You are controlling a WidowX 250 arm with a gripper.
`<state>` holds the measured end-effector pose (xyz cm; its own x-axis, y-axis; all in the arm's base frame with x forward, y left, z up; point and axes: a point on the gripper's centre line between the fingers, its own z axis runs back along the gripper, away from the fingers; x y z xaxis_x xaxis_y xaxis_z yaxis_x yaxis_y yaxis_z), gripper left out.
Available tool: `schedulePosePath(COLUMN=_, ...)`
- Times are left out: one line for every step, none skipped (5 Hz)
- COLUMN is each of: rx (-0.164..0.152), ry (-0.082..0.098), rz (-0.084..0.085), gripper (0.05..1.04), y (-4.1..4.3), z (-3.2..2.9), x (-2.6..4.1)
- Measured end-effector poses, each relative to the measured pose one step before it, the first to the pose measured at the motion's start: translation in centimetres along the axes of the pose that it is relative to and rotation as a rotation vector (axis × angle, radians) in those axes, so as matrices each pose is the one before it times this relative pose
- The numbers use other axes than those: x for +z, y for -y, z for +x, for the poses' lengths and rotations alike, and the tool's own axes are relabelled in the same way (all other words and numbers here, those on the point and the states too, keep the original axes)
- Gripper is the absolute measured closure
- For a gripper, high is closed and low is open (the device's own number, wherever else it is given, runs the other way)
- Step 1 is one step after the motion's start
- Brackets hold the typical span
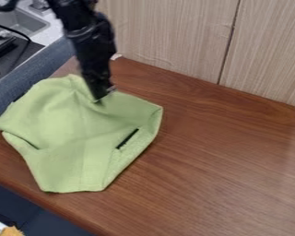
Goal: Fold the cloth top right to bottom right
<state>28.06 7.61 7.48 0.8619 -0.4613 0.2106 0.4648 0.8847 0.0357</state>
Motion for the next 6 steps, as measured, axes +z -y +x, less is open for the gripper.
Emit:
schedulePosePath(rx=0.0083, ry=-0.0179, rz=0.0018, gripper=1.031, y=1.04, z=-2.296, x=-0.373)
schedulePosePath(rx=0.0087, ry=-0.025, rz=-0.0256, gripper=1.031, y=1.094, z=-2.027, x=-1.454)
schedulePosePath(rx=0.0156, ry=-0.0078, rz=-0.0159, gripper=1.031, y=0.675, z=-1.797, x=-2.499)
schedulePosePath(rx=-0.0024, ry=-0.0235, rz=0.0103, gripper=1.031, y=0.08, z=-0.814, x=-1.372)
schedulePosePath(rx=0.0017, ry=-0.0137, rz=0.015, gripper=1.01, y=-0.229, z=-0.07, x=-0.136)
schedulePosePath(rx=0.0494, ry=-0.0469, rz=-0.0112, gripper=0.866, y=0.283, z=-0.307, x=0.201)
